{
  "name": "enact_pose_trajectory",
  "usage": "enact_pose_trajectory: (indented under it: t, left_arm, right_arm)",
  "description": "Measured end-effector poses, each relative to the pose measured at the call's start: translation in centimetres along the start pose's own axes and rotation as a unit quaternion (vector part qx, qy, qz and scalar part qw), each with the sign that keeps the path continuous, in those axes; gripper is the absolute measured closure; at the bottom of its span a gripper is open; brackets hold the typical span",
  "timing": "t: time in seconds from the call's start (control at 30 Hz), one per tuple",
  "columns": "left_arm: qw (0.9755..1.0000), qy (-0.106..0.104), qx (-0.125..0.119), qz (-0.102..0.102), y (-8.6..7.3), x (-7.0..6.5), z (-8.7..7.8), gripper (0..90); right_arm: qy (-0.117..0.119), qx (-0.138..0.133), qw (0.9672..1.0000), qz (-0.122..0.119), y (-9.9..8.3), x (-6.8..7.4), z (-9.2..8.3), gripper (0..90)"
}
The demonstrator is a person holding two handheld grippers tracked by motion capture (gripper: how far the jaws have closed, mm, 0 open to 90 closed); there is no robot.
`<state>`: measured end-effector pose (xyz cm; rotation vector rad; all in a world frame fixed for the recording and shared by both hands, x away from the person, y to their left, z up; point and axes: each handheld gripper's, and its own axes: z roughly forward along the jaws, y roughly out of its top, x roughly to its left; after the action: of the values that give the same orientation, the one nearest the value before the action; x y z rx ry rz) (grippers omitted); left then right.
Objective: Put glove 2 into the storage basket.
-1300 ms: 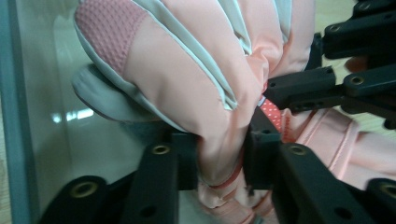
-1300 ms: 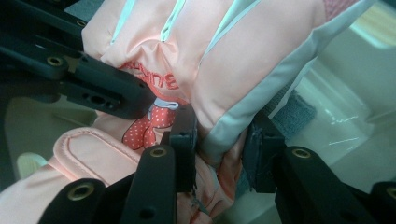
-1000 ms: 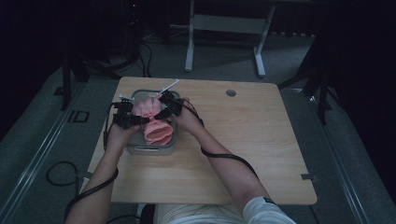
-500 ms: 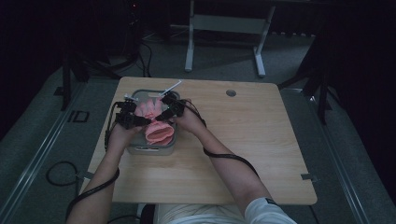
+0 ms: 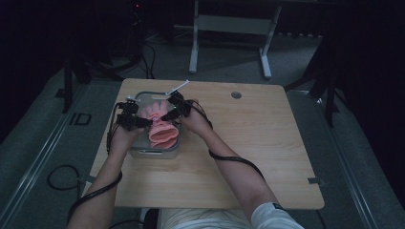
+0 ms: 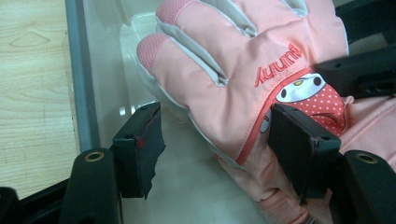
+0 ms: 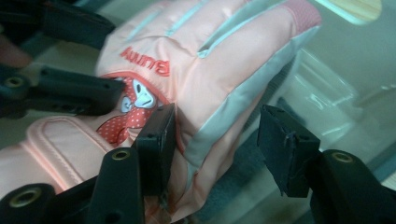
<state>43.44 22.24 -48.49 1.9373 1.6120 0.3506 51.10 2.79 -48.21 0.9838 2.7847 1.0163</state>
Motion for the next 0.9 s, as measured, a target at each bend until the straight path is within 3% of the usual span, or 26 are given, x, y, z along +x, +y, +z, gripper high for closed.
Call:
enact_pose_trajectory:
  t: [0.23,0.47,0.9]
  left_arm:
    - [0.9999,-0.001,-0.013,-0.004,0.5,0.2,-1.1,33.0]
    - [0.9989,-0.023,-0.039,-0.014,0.8,0.4,-2.2,33.0]
    - [0.9976,-0.029,-0.062,-0.003,1.3,-0.3,-3.7,32.1]
  right_arm:
    - [0.016,-0.022,0.9996,0.002,0.6,0.5,-1.3,45.7]
    - [0.027,-0.046,0.9986,-0.001,0.9,1.0,-2.8,42.3]
    - [0.03,-0.073,0.9969,-0.001,0.4,0.7,-4.8,35.1]
